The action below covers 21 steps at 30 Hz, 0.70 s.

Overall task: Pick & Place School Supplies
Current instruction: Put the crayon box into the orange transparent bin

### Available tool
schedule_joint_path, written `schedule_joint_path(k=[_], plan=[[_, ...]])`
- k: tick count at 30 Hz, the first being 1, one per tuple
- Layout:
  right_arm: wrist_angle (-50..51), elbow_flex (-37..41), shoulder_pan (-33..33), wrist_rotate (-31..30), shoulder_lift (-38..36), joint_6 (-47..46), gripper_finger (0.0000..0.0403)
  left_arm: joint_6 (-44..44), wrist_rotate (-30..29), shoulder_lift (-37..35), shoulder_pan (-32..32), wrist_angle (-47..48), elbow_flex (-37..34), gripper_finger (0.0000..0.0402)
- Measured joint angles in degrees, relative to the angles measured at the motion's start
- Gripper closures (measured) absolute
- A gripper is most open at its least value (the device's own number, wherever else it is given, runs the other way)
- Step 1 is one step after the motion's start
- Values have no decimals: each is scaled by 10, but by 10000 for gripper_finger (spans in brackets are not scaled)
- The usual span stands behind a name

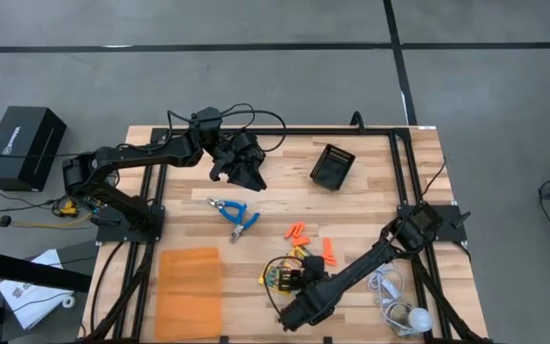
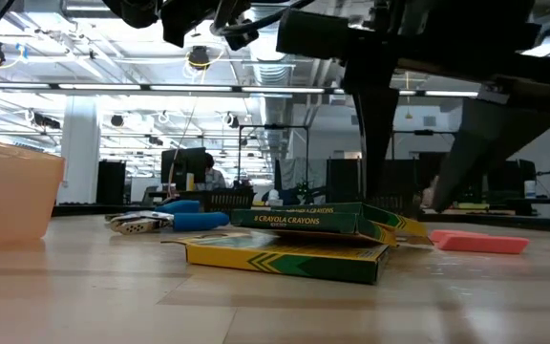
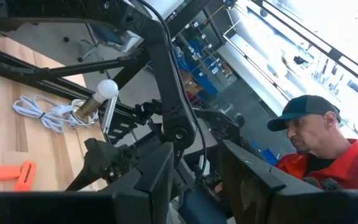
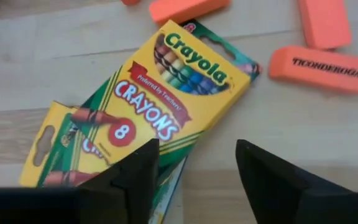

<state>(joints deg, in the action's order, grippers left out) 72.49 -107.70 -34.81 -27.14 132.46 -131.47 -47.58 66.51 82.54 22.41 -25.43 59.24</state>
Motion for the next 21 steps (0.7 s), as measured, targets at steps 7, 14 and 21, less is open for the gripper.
schedule_joint_path(k=[7,14,21], plan=[[-18,0,15,-29,0,-15,197,-8,6,0,0,0,0,275],[8,0,31,-45,0,-21,221,-24,29,0,0,0,0,275],[51,-10,30,-89,-12,-16,221,-26,29,0,0,-1,0,275]])
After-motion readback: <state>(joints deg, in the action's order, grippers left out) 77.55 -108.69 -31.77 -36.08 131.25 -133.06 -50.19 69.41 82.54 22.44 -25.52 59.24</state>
